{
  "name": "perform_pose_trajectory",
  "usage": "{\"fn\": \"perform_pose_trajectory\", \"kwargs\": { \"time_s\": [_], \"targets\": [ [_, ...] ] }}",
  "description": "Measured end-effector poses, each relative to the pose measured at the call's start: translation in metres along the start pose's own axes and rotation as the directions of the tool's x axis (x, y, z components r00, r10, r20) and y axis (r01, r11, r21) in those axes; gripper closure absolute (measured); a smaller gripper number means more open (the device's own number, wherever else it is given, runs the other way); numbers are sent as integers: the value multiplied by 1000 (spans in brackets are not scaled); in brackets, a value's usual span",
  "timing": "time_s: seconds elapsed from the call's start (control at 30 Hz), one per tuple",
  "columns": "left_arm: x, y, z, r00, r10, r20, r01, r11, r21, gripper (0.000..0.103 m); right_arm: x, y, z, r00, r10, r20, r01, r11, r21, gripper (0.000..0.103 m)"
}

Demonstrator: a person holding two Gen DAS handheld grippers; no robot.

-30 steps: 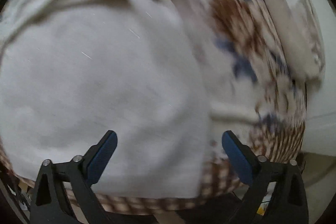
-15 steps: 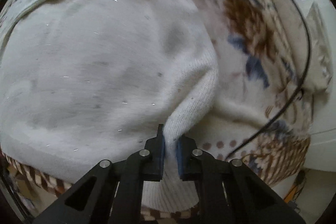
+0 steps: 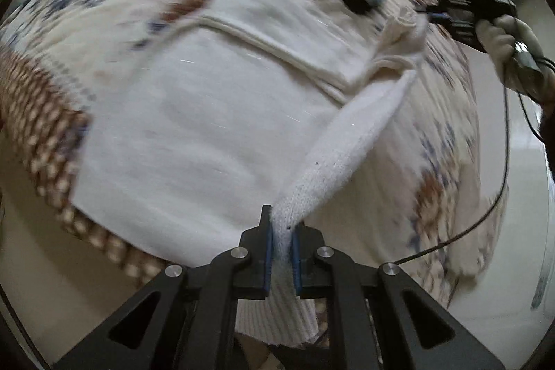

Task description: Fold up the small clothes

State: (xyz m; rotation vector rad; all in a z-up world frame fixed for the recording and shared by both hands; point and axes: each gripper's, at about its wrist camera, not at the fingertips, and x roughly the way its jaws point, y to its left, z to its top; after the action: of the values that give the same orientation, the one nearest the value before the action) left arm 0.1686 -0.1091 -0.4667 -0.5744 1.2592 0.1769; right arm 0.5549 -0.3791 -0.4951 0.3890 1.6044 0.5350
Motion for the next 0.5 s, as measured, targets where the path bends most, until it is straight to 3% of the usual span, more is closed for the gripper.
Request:
{"fn": "perform_pose_trajectory", "kwargs": {
  "time_s": [0.17,0.3,0.5],
  "targets": [
    [15,97,24,1000,-9,0,9,987,-161,96,71,110,28,997,-83,-11,81,993,-84,97],
    [31,153,40,1000,-29,-11,26,972,-234,96,153,183,48,978,-206,-17,201,969,-146,97],
    [46,208,52,997,-66,-25,56,953,-298,96,240,228,68,950,-312,-21,305,940,-153,98]
  ]
}}
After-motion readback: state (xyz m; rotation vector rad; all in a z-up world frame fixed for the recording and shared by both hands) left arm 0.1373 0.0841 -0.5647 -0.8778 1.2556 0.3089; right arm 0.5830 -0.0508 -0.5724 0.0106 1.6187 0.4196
